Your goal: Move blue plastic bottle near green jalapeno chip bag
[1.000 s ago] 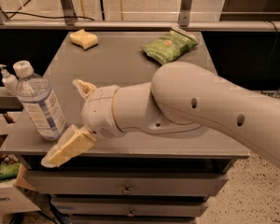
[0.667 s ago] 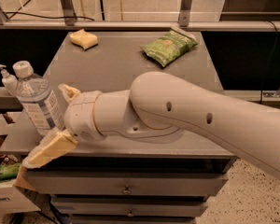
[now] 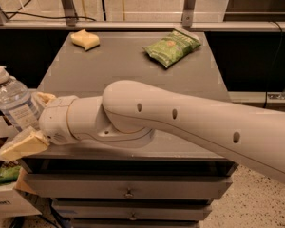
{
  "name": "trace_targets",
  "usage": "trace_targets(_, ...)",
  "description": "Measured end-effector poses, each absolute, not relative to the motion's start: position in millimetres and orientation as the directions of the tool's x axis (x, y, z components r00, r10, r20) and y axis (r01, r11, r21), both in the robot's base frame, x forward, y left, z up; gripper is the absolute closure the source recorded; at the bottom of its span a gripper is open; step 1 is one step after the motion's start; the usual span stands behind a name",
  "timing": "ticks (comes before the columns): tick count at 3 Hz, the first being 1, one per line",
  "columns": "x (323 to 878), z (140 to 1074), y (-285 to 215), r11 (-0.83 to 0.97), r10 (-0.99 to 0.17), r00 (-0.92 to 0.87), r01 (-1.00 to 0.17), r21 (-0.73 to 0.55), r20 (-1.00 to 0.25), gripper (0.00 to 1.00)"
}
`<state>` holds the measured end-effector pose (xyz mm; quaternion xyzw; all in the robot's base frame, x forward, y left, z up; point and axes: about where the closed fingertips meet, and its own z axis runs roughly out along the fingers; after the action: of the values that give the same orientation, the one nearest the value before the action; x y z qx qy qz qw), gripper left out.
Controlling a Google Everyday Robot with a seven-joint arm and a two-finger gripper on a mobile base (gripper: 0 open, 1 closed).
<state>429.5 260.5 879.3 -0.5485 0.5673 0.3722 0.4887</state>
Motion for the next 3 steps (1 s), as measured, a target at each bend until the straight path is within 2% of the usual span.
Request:
trace_targets(2,439.8,880.5,279.5,0.140,-0.219,0.058,-0.986,-0.090,-0.974,0.64)
trace_targets(3,446.3,886.1,269.1,0.166,-0.210,0.046,-0.983,-0.082,-0.977,0.87)
